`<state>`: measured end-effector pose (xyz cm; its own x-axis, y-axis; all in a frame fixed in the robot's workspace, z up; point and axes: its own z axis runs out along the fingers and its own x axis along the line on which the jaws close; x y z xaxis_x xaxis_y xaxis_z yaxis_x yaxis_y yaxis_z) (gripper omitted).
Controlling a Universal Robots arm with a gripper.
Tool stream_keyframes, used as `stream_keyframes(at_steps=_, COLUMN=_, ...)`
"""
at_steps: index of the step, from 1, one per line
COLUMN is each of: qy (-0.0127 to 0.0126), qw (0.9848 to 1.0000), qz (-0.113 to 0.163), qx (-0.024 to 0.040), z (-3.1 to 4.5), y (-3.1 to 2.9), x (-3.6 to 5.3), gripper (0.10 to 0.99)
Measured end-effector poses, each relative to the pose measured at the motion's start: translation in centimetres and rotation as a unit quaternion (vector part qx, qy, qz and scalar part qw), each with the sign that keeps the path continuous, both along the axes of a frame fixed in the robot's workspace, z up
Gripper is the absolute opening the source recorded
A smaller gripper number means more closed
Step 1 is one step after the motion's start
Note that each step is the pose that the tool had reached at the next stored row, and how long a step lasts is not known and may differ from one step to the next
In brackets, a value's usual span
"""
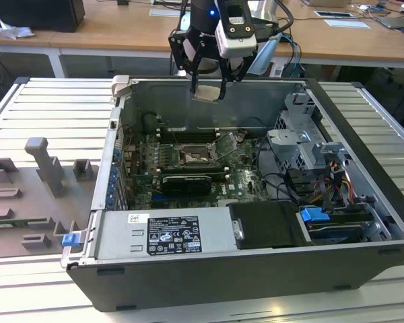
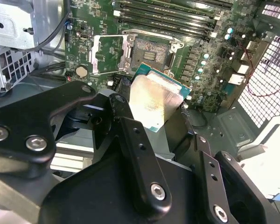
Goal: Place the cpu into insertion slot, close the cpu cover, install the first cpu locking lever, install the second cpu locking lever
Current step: 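Place the cpu into insertion slot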
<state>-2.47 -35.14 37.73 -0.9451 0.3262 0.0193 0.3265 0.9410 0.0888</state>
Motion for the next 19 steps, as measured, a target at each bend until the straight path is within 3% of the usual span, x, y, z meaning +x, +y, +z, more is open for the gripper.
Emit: stream_keyframes(at_steps=19, qy=0.0, qw=0.9999, qz=-0.017, qx=0.0, z=0.0, y=0.0, x=0.0, gripper=0.537)
